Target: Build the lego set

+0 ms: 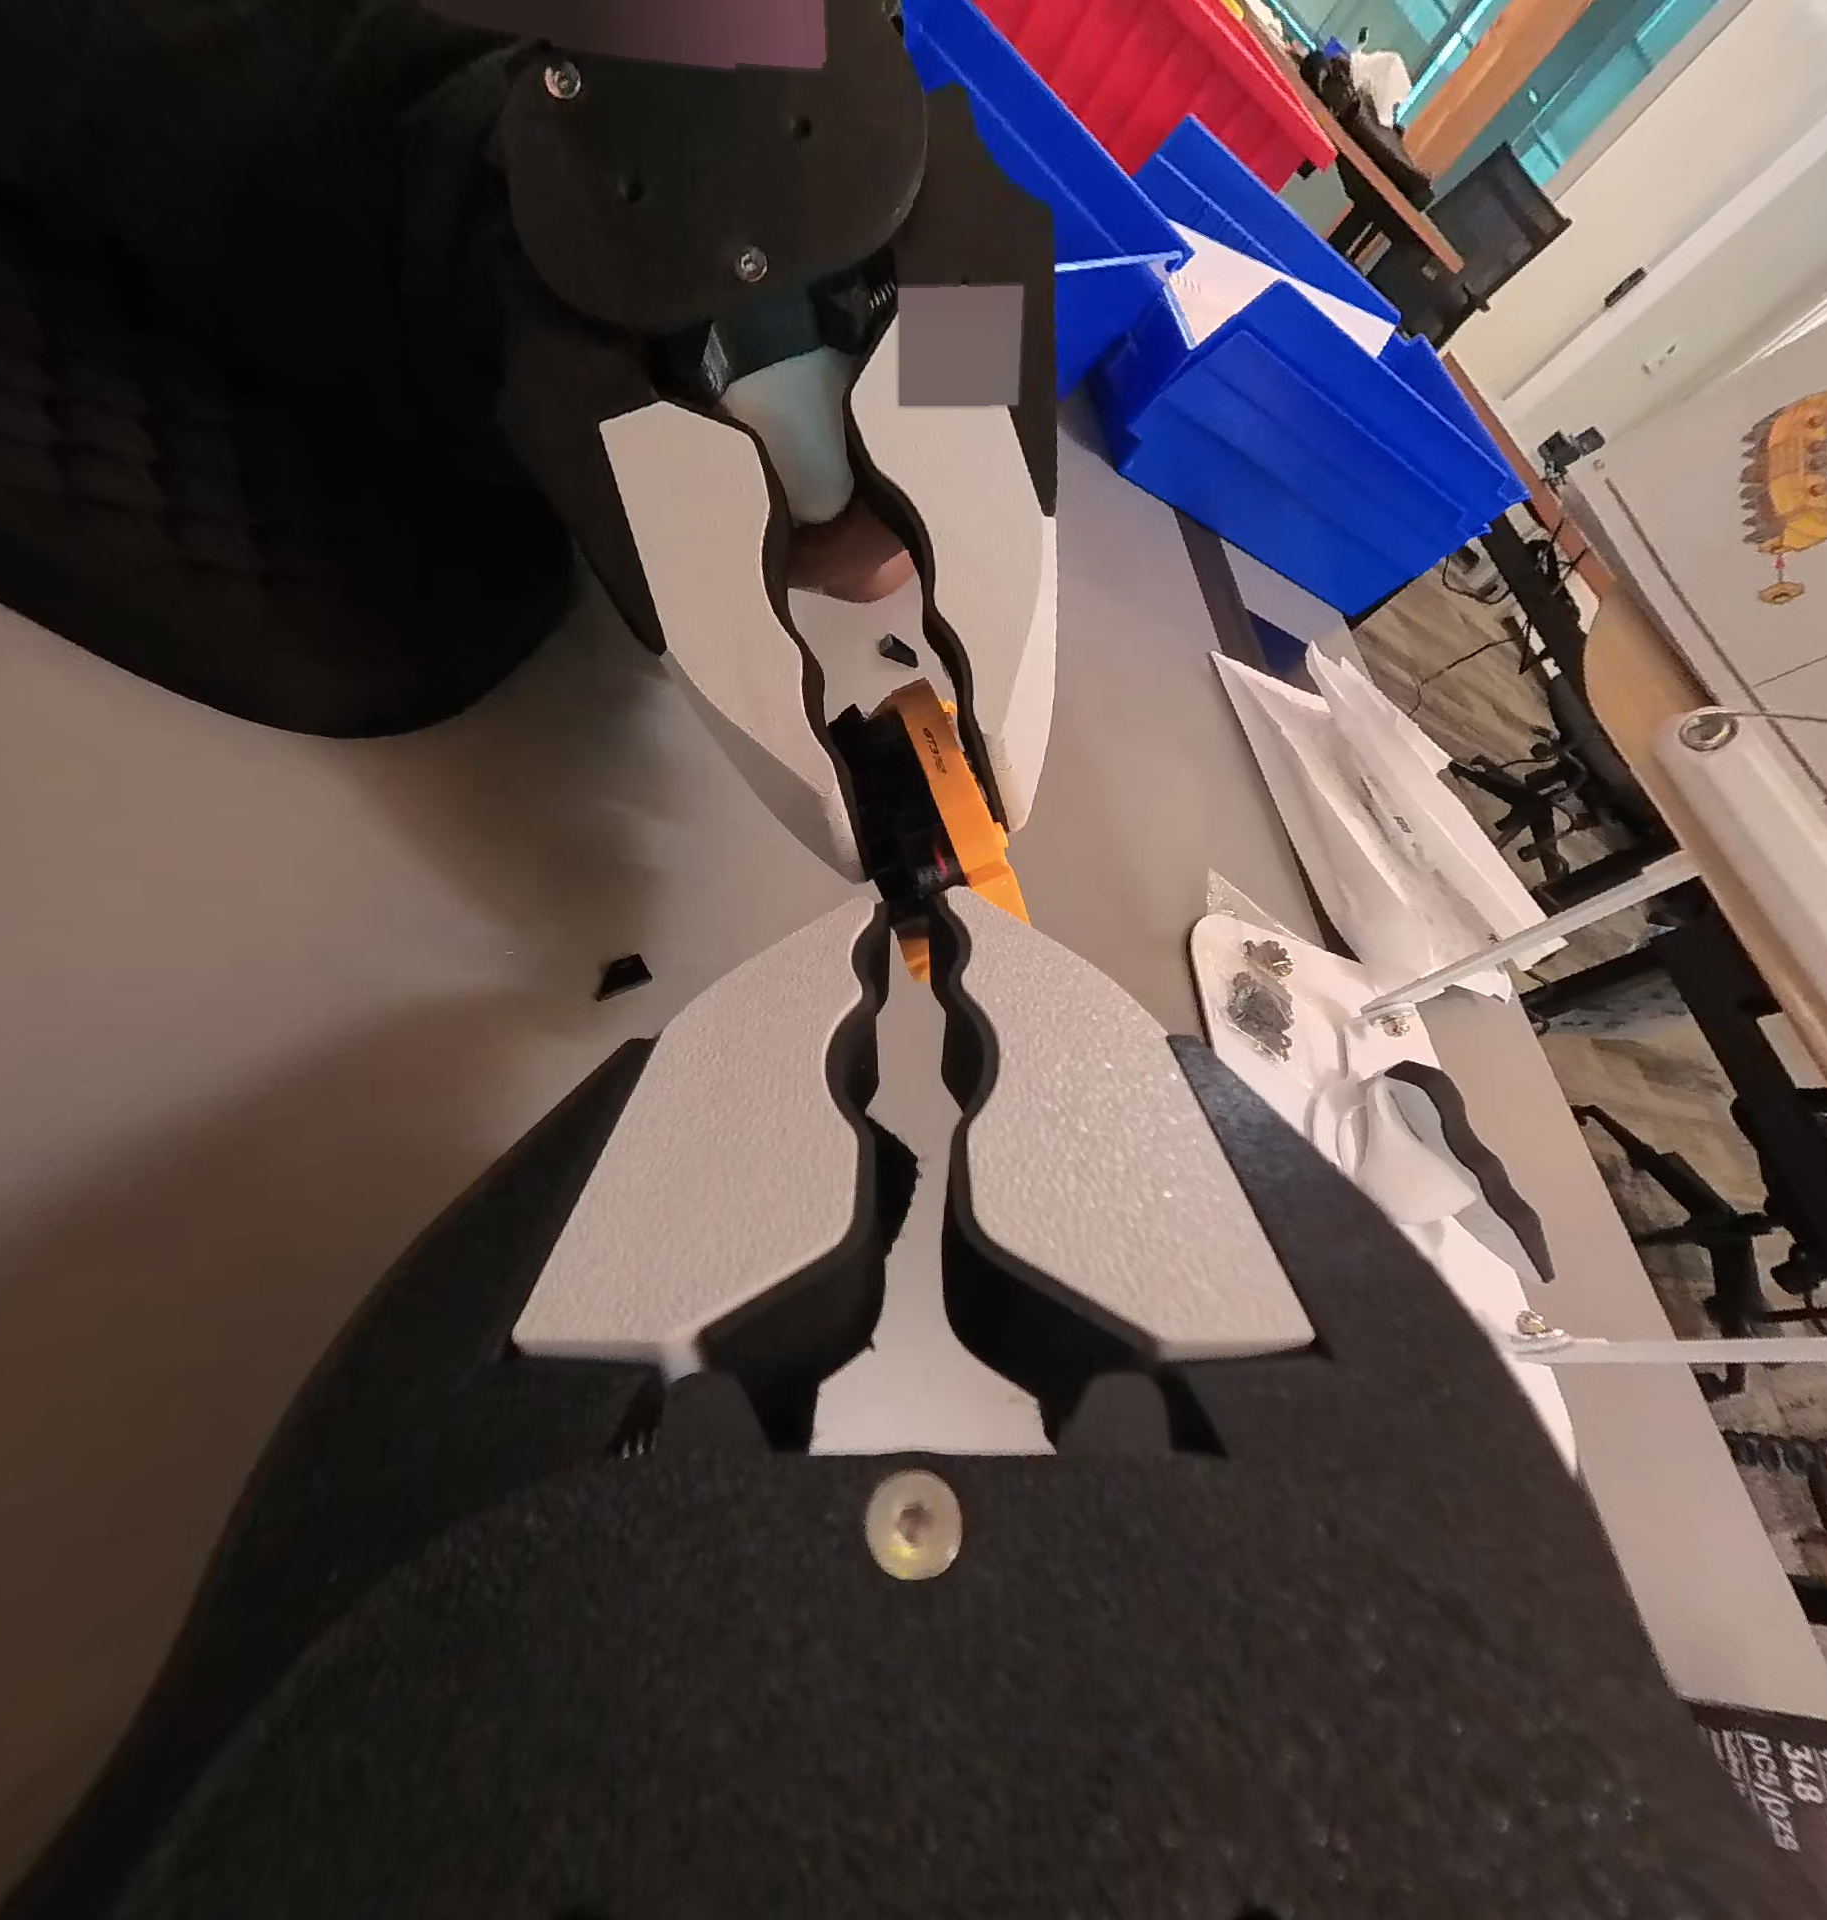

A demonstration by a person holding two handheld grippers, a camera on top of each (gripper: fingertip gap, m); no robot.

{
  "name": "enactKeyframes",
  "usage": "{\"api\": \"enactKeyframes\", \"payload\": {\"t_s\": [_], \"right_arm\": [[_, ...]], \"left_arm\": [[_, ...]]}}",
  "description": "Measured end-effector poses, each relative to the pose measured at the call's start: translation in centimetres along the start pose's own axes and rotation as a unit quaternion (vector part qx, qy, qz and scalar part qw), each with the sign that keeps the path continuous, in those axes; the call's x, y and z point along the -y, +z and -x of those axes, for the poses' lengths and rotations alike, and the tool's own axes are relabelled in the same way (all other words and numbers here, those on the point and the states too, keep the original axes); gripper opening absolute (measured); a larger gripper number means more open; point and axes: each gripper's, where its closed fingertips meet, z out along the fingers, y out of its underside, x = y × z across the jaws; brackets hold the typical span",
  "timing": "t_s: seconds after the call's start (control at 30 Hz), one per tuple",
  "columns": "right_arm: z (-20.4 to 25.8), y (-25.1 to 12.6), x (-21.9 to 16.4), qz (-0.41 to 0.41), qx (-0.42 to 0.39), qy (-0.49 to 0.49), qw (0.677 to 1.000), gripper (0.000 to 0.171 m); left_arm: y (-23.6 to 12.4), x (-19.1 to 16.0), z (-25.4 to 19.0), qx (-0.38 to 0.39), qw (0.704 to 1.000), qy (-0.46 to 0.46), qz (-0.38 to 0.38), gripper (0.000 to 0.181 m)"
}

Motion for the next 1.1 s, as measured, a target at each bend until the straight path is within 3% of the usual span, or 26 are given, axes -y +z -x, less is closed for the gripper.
{"api": "enactKeyframes", "payload": {"t_s": [0.7,0.97,1.1], "right_arm": [[0.2,0.3,-0.7,0.008,0.004,0.009,1.0,0.007],[-0.1,-0.2,-0.1,-0.004,0.004,0.017,1.0,0.013],[-0.1,0.0,-0.5,0.005,0.001,0.014,1.0,0.014]], "left_arm": [[0.3,-0.7,-0.3,-0.015,0.999,-0.017,0.023,0.026],[0.1,-1.1,0.1,-0.043,0.992,-0.116,-0.016,0.026],[0.2,-0.9,-0.1,-0.039,0.995,-0.096,-0.01,0.026]]}}
